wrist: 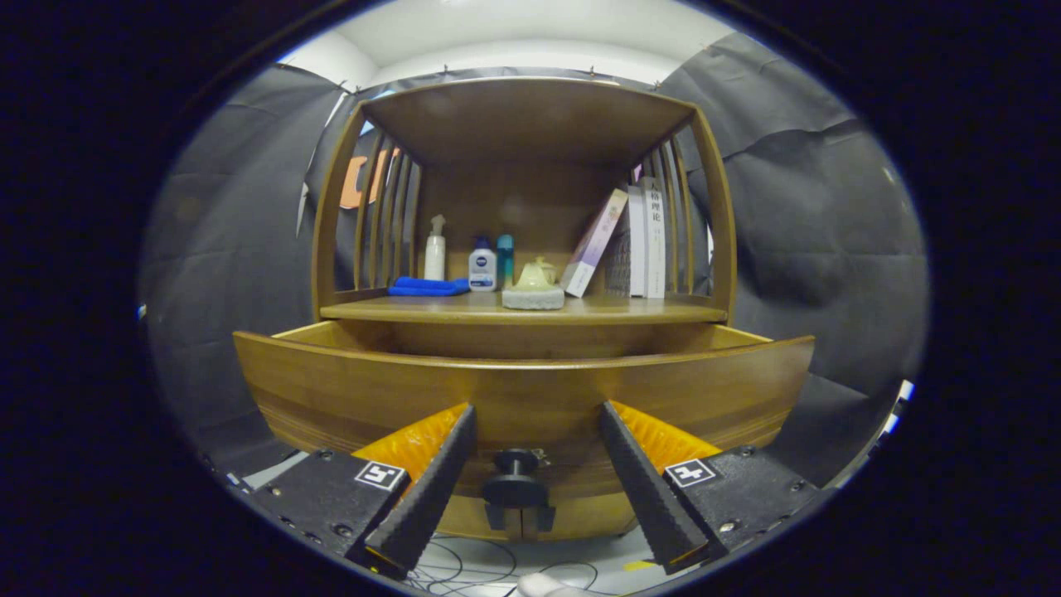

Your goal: Pull open the drawer, take out the items inside it, and place them on the countertop above the cabinet.

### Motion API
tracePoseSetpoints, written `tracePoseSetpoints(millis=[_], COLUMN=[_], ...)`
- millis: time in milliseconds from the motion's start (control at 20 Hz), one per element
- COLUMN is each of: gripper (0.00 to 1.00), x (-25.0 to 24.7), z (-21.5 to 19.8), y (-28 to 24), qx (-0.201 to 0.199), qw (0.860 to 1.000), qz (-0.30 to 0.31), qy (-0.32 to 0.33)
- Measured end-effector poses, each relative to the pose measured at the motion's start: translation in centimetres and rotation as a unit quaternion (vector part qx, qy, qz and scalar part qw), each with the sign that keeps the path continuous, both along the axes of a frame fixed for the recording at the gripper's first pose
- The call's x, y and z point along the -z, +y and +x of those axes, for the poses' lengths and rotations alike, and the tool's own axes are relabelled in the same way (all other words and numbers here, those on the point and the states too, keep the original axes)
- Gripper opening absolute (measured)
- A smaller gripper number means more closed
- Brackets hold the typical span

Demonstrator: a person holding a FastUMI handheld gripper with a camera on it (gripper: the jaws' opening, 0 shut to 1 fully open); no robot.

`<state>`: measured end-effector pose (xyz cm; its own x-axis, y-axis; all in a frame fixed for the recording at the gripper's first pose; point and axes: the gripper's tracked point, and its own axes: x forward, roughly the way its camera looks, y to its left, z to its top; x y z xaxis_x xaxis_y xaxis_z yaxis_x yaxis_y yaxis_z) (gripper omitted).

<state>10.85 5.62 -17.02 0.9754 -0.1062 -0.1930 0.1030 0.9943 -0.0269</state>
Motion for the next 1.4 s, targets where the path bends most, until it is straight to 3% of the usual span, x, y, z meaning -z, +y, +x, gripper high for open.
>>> tracePoseSetpoints(millis=[900,1400], gripper=[0.99,1.00], x=[0.4,0.5], z=[11.3,11.9], y=[-0.6,-0.7], qx=[-0.003,-0.001], qw=[1.000,1.000], qz=[0.008,0.004], qy=[0.006,-0.007])
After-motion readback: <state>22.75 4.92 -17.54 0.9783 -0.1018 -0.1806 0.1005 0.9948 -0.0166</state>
